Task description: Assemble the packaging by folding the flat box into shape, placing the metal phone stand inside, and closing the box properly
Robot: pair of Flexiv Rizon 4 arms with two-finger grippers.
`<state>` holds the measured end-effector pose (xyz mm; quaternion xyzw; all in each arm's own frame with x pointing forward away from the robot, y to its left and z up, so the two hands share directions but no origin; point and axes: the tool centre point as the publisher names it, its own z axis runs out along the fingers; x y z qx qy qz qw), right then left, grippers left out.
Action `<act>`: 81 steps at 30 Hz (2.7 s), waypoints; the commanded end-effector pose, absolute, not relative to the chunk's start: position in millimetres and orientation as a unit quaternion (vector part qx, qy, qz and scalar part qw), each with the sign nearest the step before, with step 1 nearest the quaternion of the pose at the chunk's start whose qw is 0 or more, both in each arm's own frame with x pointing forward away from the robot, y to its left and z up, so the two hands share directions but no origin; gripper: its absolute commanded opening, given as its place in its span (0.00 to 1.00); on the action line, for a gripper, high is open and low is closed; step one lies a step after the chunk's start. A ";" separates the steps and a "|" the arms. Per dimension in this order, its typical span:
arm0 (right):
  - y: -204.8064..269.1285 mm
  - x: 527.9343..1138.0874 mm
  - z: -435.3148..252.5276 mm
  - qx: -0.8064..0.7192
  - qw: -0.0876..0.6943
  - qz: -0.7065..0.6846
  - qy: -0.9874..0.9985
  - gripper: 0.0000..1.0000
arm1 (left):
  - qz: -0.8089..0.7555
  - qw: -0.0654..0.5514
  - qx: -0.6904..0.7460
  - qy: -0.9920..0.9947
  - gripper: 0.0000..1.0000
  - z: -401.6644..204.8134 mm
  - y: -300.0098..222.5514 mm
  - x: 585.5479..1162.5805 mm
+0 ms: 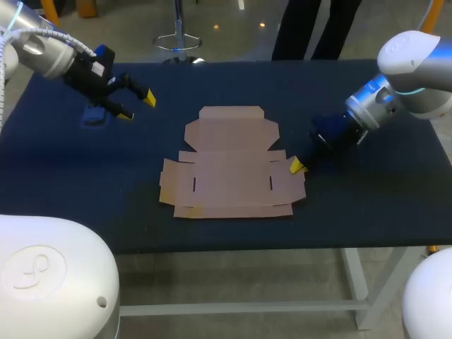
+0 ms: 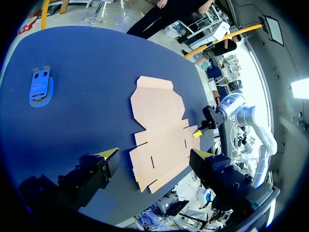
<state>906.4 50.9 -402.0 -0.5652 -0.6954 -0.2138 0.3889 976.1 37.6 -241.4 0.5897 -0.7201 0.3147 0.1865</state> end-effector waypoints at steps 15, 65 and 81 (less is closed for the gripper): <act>50.2 908.4 -407.3 -0.556 0.404 -0.208 -0.696 0.00 | 0.313 0.183 0.591 -0.720 1.00 -240.0 33.7 969.8; -27.0 964.0 -294.8 -0.597 0.213 -0.334 -0.698 0.44 | 0.340 0.126 0.621 -0.695 1.00 -243.6 28.9 951.3; -16.8 977.3 -308.7 -0.574 0.188 -0.393 -0.693 0.00 | 0.349 0.131 0.602 -0.707 0.00 -263.2 24.9 962.3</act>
